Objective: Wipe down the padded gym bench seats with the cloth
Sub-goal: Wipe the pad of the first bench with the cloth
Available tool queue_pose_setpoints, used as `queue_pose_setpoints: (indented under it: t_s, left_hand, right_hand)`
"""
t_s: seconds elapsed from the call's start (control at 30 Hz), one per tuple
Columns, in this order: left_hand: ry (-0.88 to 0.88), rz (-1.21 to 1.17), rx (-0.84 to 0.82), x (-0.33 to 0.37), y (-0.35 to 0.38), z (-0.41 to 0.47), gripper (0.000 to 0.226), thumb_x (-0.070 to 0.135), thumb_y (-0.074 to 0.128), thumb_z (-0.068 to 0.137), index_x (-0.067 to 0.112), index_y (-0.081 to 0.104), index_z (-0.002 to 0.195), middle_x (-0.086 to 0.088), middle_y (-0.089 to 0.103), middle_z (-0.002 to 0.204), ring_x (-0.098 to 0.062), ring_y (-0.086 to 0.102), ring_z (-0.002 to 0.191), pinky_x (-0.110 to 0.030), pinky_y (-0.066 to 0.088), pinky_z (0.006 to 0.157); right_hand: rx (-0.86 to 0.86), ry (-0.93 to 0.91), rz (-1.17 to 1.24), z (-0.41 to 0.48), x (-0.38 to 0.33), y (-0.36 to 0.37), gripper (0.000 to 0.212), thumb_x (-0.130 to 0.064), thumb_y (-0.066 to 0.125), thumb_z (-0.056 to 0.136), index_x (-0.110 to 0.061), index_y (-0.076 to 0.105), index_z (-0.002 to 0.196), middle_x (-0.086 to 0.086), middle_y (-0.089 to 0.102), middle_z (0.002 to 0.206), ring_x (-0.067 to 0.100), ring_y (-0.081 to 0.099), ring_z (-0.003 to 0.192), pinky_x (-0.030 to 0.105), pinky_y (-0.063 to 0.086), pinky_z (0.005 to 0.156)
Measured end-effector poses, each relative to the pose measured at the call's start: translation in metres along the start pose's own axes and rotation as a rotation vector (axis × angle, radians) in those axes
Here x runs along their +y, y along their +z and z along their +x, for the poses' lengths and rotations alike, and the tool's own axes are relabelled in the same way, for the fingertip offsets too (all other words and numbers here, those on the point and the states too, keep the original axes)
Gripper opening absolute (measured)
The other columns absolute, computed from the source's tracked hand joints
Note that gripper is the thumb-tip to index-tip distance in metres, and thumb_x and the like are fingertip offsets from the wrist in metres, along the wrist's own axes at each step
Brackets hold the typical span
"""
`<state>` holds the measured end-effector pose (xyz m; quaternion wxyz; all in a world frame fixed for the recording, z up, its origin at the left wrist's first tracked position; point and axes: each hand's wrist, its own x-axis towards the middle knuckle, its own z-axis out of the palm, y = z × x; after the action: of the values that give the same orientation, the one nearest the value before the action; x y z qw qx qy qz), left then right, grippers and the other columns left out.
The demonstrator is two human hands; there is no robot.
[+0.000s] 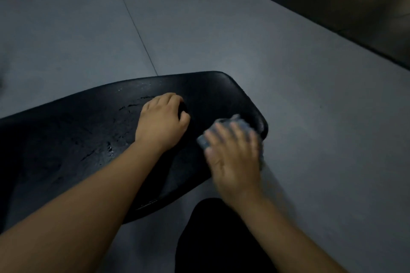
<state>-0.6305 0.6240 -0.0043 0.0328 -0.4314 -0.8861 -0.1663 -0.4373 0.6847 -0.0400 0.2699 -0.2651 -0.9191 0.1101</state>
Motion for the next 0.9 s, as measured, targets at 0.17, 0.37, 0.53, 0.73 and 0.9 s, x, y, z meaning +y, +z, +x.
queue_pose_setpoints:
  t_s: [0.17, 0.37, 0.53, 0.73, 0.9]
  left_hand:
    - [0.199, -0.019, -0.157, -0.024, -0.033, -0.042, 0.045, 0.036, 0.043, 0.097, 0.017, 0.055, 0.136, -0.001, 0.049, 0.147, -0.023, 0.046, 0.133, -0.040, 0.038, 0.111]
    - [0.174, -0.050, -0.153, -0.049, -0.049, -0.092, 0.044, 0.024, 0.043, 0.097, 0.017, 0.056, 0.138, 0.002, 0.049, 0.148, -0.015, 0.042, 0.136, -0.023, 0.027, 0.110]
    - [0.172, 0.020, -0.125, -0.081, -0.058, -0.098, 0.043, 0.026, 0.040, 0.099, 0.019, 0.056, 0.139, 0.002, 0.048, 0.149, -0.018, 0.043, 0.137, -0.034, 0.034, 0.114]
    - [0.123, -0.012, -0.101, -0.083, -0.055, -0.100, 0.051, 0.029, 0.033, 0.093, 0.020, 0.056, 0.138, 0.003, 0.050, 0.147, -0.018, 0.044, 0.135, -0.043, 0.036, 0.113]
    - [0.113, 0.028, -0.112, -0.083, -0.056, -0.101, 0.052, 0.029, 0.032, 0.093, 0.019, 0.054, 0.139, 0.002, 0.049, 0.148, -0.019, 0.043, 0.135, -0.043, 0.036, 0.113]
  right_hand:
    - [-0.056, -0.320, -0.097, 0.001, 0.049, -0.007, 0.047, -0.037, 0.027, 0.109, -0.020, 0.057, 0.141, 0.002, 0.050, 0.150, 0.027, 0.043, 0.141, 0.054, 0.034, 0.112]
    - [-0.114, -0.366, 0.014, -0.022, -0.065, 0.011, 0.048, -0.042, 0.031, 0.104, -0.019, 0.062, 0.133, 0.001, 0.056, 0.144, 0.027, 0.049, 0.135, 0.047, 0.035, 0.111]
    - [-0.207, -0.400, -0.039, 0.018, -0.020, 0.002, 0.052, -0.044, 0.027, 0.106, -0.019, 0.061, 0.136, 0.003, 0.055, 0.146, 0.026, 0.049, 0.137, 0.045, 0.039, 0.111]
    - [-0.386, -0.427, -0.064, -0.005, -0.083, 0.006, 0.055, -0.049, 0.029, 0.100, -0.027, 0.049, 0.145, 0.000, 0.041, 0.157, 0.026, 0.034, 0.146, 0.047, 0.027, 0.115]
    - [-0.402, -0.255, -0.131, 0.053, -0.042, 0.004, 0.058, -0.047, 0.022, 0.099, -0.029, 0.044, 0.149, -0.002, 0.037, 0.159, 0.024, 0.031, 0.148, 0.042, 0.027, 0.117]
